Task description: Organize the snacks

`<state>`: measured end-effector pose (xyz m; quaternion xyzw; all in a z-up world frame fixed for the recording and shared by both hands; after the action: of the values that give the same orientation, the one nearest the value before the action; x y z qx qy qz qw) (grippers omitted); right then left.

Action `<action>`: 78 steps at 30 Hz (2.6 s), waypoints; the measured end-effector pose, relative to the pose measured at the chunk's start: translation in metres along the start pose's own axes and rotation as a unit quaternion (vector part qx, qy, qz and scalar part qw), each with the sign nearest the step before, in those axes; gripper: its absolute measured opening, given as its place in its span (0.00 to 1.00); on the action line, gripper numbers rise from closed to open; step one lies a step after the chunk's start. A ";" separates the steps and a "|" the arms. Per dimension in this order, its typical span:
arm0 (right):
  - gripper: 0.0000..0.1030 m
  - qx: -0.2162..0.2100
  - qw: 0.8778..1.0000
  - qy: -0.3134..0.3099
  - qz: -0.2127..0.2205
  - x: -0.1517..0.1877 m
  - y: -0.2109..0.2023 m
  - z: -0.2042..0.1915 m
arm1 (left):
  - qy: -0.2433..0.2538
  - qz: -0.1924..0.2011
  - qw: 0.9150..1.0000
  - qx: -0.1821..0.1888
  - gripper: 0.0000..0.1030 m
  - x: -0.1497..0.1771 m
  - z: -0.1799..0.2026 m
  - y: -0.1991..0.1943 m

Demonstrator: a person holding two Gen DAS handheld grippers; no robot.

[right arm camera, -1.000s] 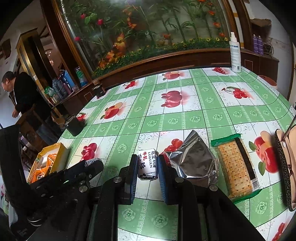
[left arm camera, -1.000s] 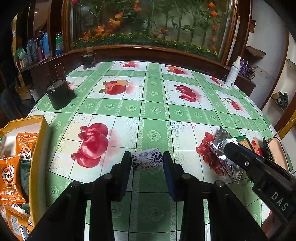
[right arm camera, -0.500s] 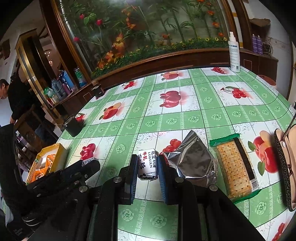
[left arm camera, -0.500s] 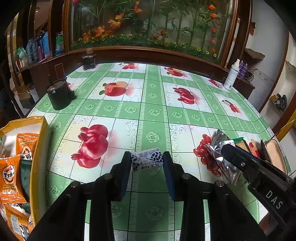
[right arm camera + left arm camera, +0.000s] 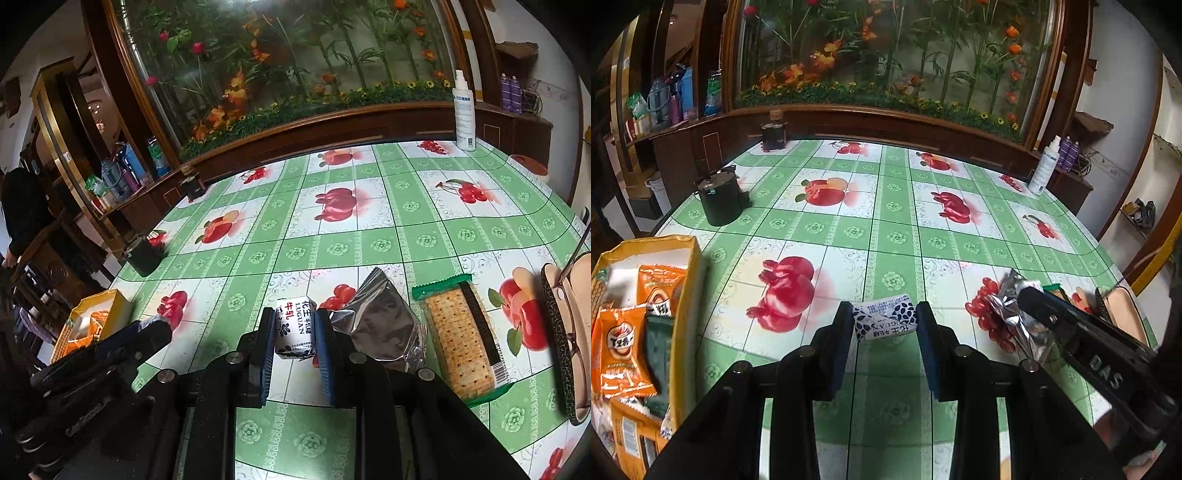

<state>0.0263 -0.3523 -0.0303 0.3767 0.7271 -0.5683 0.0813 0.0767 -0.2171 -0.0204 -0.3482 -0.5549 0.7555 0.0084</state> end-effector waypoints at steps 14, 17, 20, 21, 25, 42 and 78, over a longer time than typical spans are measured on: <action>0.22 -0.017 0.999 -0.028 0.010 0.009 -0.008 -0.033 | -0.003 0.042 0.999 0.009 0.32 0.038 -0.021 -0.066; 0.22 -0.020 0.999 -0.035 0.017 0.013 -0.013 -0.046 | -0.009 0.056 0.998 0.008 0.32 0.040 -0.030 -0.084; 0.22 -0.030 0.999 -0.041 0.018 0.017 -0.016 -0.061 | -0.012 0.072 0.997 0.004 0.32 0.042 -0.041 -0.103; 0.22 -0.036 0.998 -0.042 0.017 0.020 -0.016 -0.068 | -0.015 0.076 0.997 0.003 0.32 0.043 -0.047 -0.109; 0.22 -0.056 0.997 -0.051 0.018 0.027 -0.018 -0.091 | -0.030 0.087 0.996 0.000 0.33 0.049 -0.068 -0.124; 0.23 -0.112 0.976 -0.182 -0.033 0.095 0.011 -0.219 | -0.114 0.088 0.987 -0.068 0.33 0.115 -0.197 -0.154; 0.23 -0.150 0.954 -0.240 -0.099 0.122 0.055 -0.279 | -0.085 0.035 0.991 -0.094 0.33 0.139 -0.223 -0.098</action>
<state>0.0625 -0.0452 -0.0438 0.1386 0.7970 -0.5312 0.2520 0.0541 0.0621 -0.0409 -0.3011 -0.6093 0.7269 -0.0985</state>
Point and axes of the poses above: each gripper's, at about its wrist camera, not at the fingertips, and y roughly the way its jaws point, z to its right, x to its underside, the point moved 4 cm from there along y, roughly the way its jaws point, and after that the axes turned 15 degrees about -z, right-handed, at the moved point
